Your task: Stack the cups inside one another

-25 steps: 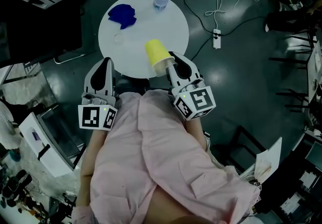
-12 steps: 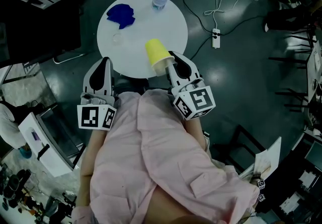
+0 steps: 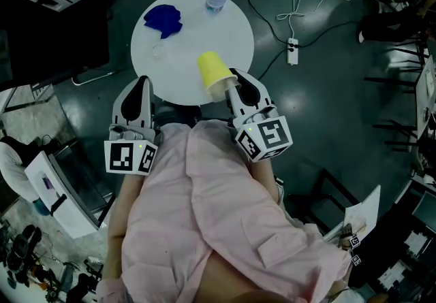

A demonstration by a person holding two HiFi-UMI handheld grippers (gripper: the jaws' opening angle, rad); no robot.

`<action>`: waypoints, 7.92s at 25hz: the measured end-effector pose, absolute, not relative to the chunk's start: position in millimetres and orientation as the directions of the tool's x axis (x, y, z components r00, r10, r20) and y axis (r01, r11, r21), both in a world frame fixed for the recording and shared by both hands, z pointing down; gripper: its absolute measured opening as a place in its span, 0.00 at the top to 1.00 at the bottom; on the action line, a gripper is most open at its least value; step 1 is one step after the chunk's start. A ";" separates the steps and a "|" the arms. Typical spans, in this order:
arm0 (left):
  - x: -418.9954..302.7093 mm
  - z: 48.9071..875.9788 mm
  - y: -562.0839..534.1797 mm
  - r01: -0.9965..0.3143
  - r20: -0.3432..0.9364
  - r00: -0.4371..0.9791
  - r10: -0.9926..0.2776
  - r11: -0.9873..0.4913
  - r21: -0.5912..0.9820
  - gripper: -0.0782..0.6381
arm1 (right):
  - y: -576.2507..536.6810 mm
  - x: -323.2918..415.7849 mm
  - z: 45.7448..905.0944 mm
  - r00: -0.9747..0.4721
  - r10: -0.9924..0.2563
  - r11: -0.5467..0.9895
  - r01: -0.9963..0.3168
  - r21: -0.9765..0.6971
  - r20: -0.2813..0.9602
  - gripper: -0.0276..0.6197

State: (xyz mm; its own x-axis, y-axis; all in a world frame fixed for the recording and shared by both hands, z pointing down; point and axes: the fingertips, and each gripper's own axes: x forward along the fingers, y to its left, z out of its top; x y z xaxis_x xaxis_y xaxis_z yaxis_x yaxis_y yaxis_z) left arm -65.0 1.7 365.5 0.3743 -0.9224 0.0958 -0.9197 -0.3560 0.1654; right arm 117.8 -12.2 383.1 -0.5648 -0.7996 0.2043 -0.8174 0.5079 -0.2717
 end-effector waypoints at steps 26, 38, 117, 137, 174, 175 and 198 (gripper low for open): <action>-96.4 363.0 -21.8 -0.908 0.104 0.399 -0.911 -0.376 0.184 0.88 | -36.3 100.3 382.6 -0.534 -0.792 0.463 -0.841 -0.281 0.294 0.90; -127.2 356.5 -46.2 -0.896 0.095 0.418 -0.903 -0.393 0.205 0.88 | -56.2 67.3 381.0 -0.531 -0.779 0.462 -0.845 -0.268 0.334 0.90; -208.0 363.8 -83.4 -0.886 0.106 0.438 -0.893 -0.409 0.216 0.88 | -134.3 -62.7 524.3 -0.504 -0.406 0.687 -0.719 -0.110 0.762 0.90; -212.1 367.6 -90.6 -0.884 0.122 0.438 -0.891 -0.402 0.237 0.88 | -129.9 -75.4 563.0 -0.483 -0.271 0.754 -0.644 -0.128 0.833 0.90; -230.2 374.1 -89.1 -0.906 0.148 0.378 -0.914 -0.332 0.264 0.88 | -121.2 -87.3 625.8 -0.394 -0.111 0.782 -0.602 -0.165 0.912 0.90; -230.2 374.1 -89.4 -0.905 0.149 0.379 -0.913 -0.332 0.266 0.88 | -122.7 -89.6 624.7 -0.398 -0.115 0.791 -0.591 -0.158 0.910 0.90; -229.1 375.3 -90.1 -0.900 0.154 0.388 -0.909 -0.338 0.276 0.88 | -124.6 -107.1 628.4 -0.372 -0.186 0.874 -0.486 -0.020 0.910 0.89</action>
State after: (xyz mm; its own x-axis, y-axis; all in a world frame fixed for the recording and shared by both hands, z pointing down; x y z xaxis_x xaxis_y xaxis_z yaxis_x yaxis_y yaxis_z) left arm -229.1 -90.1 375.3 0.3879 -0.9088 0.1536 -0.9000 -0.3375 0.2759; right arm -107.1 -124.6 628.4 -0.3717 -0.1861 0.9095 -0.4858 0.8739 -0.0197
